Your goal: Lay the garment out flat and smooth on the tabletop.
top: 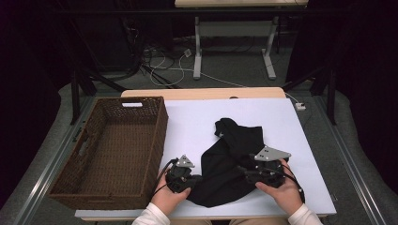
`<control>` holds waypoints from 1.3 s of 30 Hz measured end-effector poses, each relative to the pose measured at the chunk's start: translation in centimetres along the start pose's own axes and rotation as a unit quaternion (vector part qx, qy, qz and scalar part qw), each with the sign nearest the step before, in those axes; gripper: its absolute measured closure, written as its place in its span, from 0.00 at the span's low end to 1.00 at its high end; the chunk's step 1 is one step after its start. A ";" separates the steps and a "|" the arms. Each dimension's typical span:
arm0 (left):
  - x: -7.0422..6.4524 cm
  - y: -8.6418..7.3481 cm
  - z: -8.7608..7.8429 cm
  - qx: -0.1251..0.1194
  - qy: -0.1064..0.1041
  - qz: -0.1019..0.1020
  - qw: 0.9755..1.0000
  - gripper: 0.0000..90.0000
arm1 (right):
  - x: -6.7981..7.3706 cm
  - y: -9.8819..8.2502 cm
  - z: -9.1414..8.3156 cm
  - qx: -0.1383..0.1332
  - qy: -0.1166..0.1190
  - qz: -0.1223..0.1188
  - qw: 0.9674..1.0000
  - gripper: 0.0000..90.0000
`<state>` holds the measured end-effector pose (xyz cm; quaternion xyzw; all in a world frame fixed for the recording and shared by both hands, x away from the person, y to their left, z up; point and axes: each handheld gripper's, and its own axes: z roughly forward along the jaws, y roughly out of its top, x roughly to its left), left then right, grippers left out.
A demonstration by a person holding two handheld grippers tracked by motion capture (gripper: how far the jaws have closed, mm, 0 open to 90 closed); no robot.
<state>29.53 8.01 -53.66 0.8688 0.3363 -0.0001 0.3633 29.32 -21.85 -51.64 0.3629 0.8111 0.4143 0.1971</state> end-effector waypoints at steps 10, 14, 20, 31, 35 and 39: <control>-2.8 1.2 2.2 -0.003 -0.041 0.033 0.999 0.97 | 0.1 -0.1 0.3 -0.004 0.007 0.012 1.000 0.39; -4.2 1.7 3.6 0.002 -0.054 0.051 0.997 0.97 | 0.5 0.0 1.0 0.006 0.025 0.014 1.000 0.44; -6.1 2.6 5.4 0.005 -0.074 0.071 0.995 0.97 | 0.7 0.0 1.4 0.008 0.038 0.027 0.999 0.49; -5.2 2.4 2.9 -0.006 -0.051 0.071 0.996 0.75 | 2.6 0.2 3.8 0.049 0.062 0.018 0.997 0.51; -4.0 2.1 0.8 -0.014 -0.029 0.060 0.998 0.72 | 2.9 0.2 4.5 0.063 0.067 0.017 0.996 0.51; -2.8 2.4 -0.4 -0.035 0.020 0.055 0.998 0.69 | 3.2 0.0 5.2 0.082 0.067 0.011 0.994 0.58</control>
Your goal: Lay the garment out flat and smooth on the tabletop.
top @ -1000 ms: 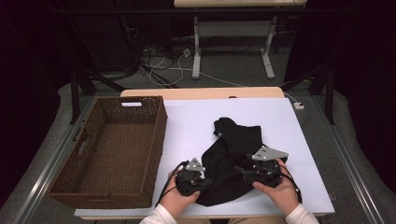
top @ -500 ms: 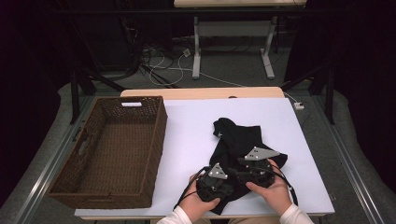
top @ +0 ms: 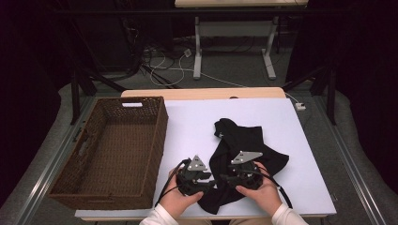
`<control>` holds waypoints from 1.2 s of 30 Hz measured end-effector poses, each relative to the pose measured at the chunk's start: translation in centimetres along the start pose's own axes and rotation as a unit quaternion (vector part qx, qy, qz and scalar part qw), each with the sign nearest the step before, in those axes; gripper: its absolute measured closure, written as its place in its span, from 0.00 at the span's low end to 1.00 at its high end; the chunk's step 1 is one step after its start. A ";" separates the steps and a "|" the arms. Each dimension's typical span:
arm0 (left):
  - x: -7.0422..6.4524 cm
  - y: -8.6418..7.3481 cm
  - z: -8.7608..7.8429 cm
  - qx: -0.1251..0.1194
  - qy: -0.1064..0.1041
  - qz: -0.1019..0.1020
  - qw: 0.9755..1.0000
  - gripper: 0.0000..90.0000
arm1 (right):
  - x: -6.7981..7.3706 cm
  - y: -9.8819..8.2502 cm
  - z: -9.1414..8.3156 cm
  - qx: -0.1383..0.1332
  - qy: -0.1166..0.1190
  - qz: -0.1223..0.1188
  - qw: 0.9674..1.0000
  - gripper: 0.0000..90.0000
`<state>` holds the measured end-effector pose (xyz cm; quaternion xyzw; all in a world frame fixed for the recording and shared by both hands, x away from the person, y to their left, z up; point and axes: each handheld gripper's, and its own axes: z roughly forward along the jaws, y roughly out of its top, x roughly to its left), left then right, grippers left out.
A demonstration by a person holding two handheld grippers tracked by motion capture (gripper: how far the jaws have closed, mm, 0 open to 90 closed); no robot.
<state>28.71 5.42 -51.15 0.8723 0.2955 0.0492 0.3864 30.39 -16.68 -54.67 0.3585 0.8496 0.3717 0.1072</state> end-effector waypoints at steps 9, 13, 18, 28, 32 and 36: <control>3.1 1.2 2.7 -0.017 0.052 -0.026 0.998 0.64 | 0.5 -0.4 0.3 0.011 0.015 -0.003 1.000 0.95; 3.8 1.6 4.7 -0.004 0.062 -0.025 0.998 0.63 | 0.7 -0.5 0.2 0.013 0.025 -0.005 1.000 0.97; 4.1 2.0 6.7 -0.002 0.067 -0.023 0.997 0.58 | 0.8 -0.6 -0.2 0.012 0.049 -0.002 0.999 0.98; 4.6 2.2 7.2 0.021 0.060 -0.025 0.998 0.96 | 1.5 -0.8 -0.8 0.011 0.080 -0.001 0.997 0.98; 4.7 1.8 5.6 0.015 0.074 -0.035 0.997 0.96 | 1.9 -0.8 -0.9 0.013 0.089 -0.007 0.996 0.98; 4.5 1.2 3.6 0.019 0.084 -0.046 0.995 0.97 | 2.6 -0.8 -1.1 0.015 0.107 -0.012 0.994 0.97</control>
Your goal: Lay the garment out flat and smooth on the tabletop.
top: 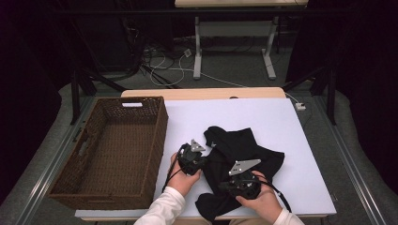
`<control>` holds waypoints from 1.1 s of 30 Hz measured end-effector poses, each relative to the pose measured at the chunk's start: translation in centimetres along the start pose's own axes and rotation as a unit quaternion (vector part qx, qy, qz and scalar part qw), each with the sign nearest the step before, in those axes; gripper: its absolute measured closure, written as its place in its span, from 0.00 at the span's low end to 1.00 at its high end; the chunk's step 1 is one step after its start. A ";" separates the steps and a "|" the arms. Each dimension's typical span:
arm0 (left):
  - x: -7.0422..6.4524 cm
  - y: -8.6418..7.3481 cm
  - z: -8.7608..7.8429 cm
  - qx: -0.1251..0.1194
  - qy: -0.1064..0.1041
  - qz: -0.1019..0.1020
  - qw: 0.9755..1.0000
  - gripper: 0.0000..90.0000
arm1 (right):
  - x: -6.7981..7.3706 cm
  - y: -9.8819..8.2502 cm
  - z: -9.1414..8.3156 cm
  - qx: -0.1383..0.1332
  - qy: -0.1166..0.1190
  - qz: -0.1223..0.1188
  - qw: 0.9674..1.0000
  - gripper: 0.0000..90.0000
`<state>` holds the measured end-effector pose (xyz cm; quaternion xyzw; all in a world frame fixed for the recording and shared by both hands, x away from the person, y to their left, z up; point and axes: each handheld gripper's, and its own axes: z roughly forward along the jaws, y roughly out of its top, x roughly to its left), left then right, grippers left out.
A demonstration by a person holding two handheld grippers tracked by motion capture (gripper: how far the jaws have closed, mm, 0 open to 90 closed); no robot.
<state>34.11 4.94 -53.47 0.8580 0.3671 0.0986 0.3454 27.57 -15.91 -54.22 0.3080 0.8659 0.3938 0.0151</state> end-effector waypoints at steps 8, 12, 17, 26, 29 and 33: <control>-0.4 -2.6 -3.1 0.006 0.007 0.005 1.000 0.97 | 1.5 0.1 0.1 -0.001 0.026 -0.014 1.000 0.97; 0.0 -3.7 -3.5 0.007 -0.002 -0.002 1.000 0.97 | 1.5 0.5 -0.3 -0.020 0.020 -0.019 0.999 0.79; 0.1 -4.0 -3.2 0.010 0.000 -0.004 1.000 0.96 | 0.4 1.8 -2.6 -0.061 -0.040 -0.034 0.997 0.64; 0.4 -4.2 -3.3 0.015 0.006 -0.006 1.000 0.96 | -5.8 2.6 -5.2 -0.102 -0.134 0.008 0.986 0.55; 0.4 -4.2 -3.3 0.013 0.004 -0.011 1.000 0.96 | -6.9 2.9 -5.1 -0.094 -0.151 0.012 0.984 0.52; 0.5 -4.2 -3.3 0.011 0.008 -0.005 1.000 0.96 | -8.8 3.3 -4.1 -0.075 -0.148 0.020 0.986 0.52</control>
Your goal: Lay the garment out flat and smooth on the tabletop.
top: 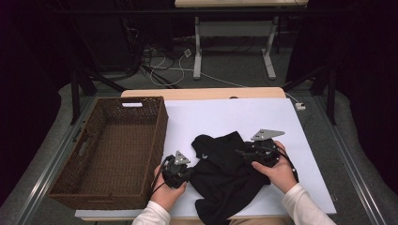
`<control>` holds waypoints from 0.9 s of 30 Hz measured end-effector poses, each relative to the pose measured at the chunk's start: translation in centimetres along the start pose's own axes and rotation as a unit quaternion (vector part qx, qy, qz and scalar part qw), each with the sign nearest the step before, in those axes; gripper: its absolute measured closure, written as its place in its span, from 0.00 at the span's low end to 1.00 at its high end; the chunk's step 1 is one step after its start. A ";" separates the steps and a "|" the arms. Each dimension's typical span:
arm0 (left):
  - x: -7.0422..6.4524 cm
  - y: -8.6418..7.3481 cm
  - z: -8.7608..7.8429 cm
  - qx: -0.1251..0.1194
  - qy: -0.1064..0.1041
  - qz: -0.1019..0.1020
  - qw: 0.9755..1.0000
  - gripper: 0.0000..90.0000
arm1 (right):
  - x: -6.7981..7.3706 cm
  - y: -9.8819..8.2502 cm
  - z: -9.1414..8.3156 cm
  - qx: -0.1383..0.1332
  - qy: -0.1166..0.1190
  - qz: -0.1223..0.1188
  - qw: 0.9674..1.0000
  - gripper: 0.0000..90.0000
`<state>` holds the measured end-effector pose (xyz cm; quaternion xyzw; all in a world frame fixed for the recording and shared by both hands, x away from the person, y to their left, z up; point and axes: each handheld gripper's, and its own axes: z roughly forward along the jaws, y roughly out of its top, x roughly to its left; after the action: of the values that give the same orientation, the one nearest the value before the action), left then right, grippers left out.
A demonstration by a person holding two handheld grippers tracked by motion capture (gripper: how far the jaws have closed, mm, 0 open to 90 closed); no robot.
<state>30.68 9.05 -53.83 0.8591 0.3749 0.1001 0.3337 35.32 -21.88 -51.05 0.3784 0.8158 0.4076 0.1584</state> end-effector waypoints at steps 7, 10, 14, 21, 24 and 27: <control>0.3 0.0 0.1 -0.006 -0.002 -0.008 1.000 0.96 | -0.7 0.2 2.5 0.043 0.011 -0.032 0.999 0.57; 0.3 -0.1 0.1 -0.003 -0.002 -0.010 1.000 0.96 | -0.9 -0.1 3.4 0.063 0.021 -0.024 0.997 0.66; 0.4 -0.1 0.1 -0.004 -0.001 -0.011 1.000 0.96 | -0.6 -0.1 3.1 0.084 0.046 -0.025 0.995 0.94; 0.5 0.0 -0.3 -0.008 0.005 -0.009 1.000 0.96 | -1.9 0.4 0.9 0.023 0.020 -0.005 1.000 0.97; 0.6 -0.1 -0.4 -0.005 0.007 -0.011 1.000 0.96 | -3.9 0.3 -0.9 -0.019 -0.030 0.028 0.999 0.97; 0.6 -0.1 -0.6 -0.008 0.009 -0.013 1.000 0.96 | -5.2 0.0 -1.9 -0.031 -0.055 0.051 0.997 0.97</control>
<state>30.80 9.82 -53.51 0.8504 0.3883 0.1066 0.3385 37.72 -26.78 -50.14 0.4364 0.7723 0.4188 0.1942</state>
